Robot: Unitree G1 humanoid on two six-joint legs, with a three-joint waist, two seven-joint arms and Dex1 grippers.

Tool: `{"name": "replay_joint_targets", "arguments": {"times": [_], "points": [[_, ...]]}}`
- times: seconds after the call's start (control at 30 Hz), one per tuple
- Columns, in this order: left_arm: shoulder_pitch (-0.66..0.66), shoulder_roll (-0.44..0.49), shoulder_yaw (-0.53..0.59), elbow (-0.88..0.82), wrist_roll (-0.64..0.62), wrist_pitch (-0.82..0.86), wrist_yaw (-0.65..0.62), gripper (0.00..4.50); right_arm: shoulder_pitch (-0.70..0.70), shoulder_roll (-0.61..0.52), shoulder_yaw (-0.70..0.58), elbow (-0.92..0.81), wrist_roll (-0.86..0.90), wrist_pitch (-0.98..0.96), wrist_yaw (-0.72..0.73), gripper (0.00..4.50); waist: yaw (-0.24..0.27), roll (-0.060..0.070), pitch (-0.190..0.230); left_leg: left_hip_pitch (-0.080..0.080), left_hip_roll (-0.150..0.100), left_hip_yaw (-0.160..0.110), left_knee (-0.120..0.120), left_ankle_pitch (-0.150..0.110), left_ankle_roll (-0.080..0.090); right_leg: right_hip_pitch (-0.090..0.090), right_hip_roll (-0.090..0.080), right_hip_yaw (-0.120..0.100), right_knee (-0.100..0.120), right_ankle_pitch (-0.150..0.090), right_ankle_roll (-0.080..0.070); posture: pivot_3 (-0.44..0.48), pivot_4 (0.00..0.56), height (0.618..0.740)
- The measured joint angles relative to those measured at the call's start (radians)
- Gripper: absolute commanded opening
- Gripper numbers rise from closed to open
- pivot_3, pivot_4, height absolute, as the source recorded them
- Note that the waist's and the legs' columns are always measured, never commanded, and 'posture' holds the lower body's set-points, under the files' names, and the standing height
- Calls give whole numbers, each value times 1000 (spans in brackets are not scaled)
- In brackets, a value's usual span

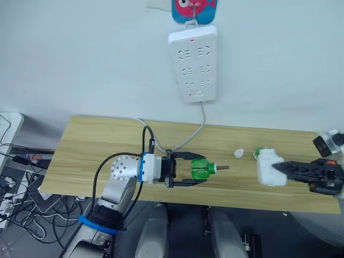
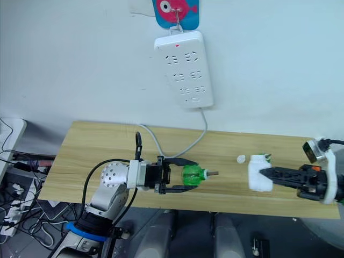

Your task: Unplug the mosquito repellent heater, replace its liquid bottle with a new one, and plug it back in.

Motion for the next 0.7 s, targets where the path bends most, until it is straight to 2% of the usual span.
{"name": "replay_joint_targets", "arguments": {"times": [0.2,0.43,0.47,0.7], "points": [[-14,-8,3,5,3,-3,-15,2261,-74,124,89,-75,12,-101,-127,2910,3,0,0,-2,0,-1,0,0,0,-1,0,-1,-3,0,0,197,365,740],[-23,-12,5,24,4,-7,-17,2261,-79,136,104,-148,13,-122,-117,2910,5,0,0,-3,0,-3,0,0,1,-1,0,-2,-4,1,0,197,365,740],[-23,-12,6,26,4,-9,-17,2261,-74,135,104,-150,13,-123,-114,2910,5,0,0,-3,0,-3,0,0,1,-1,-1,-2,-4,1,0,205,351,740],[-32,2,7,46,4,-19,-37,2261,-60,110,104,-155,13,-127,-75,2910,9,0,0,-3,0,-3,0,0,1,-1,0,-2,-3,3,-5,205,351,740]]}}
